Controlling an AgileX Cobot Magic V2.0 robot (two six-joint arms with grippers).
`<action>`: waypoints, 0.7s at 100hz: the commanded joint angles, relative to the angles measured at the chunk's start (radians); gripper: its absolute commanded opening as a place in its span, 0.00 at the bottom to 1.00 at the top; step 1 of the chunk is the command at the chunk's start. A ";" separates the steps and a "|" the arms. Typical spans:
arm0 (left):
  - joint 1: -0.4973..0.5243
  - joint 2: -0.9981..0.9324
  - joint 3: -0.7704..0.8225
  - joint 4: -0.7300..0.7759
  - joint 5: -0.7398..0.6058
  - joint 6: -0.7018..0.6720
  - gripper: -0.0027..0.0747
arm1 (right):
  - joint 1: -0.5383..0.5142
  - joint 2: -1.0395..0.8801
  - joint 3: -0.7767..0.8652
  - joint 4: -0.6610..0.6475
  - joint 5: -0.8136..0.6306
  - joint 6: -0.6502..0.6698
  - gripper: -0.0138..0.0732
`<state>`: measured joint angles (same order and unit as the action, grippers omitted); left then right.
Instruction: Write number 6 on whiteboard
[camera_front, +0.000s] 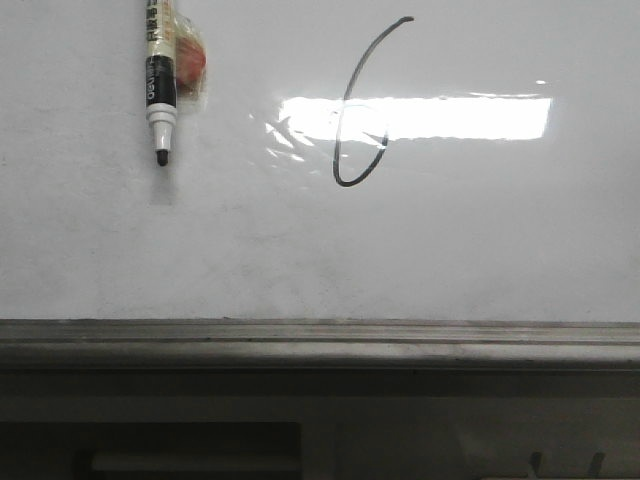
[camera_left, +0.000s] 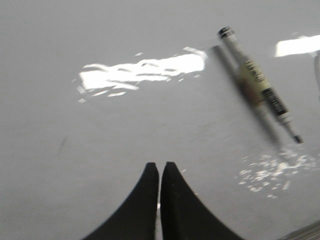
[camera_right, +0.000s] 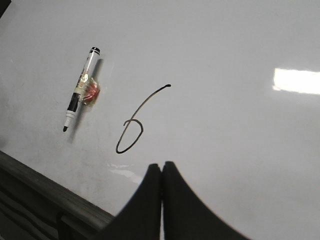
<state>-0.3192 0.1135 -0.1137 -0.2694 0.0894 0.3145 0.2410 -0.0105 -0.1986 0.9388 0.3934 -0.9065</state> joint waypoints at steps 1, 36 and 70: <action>0.076 -0.016 -0.001 0.091 -0.061 -0.112 0.01 | -0.009 -0.010 -0.025 0.027 -0.057 -0.012 0.10; 0.230 -0.151 0.154 0.195 -0.139 -0.283 0.01 | -0.009 -0.010 -0.025 0.027 -0.057 -0.012 0.10; 0.228 -0.151 0.154 0.190 -0.144 -0.279 0.01 | -0.009 -0.010 -0.025 0.027 -0.058 -0.012 0.10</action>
<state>-0.0948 -0.0032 -0.0094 -0.0755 0.0201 0.0474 0.2410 -0.0105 -0.1986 0.9391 0.3918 -0.9065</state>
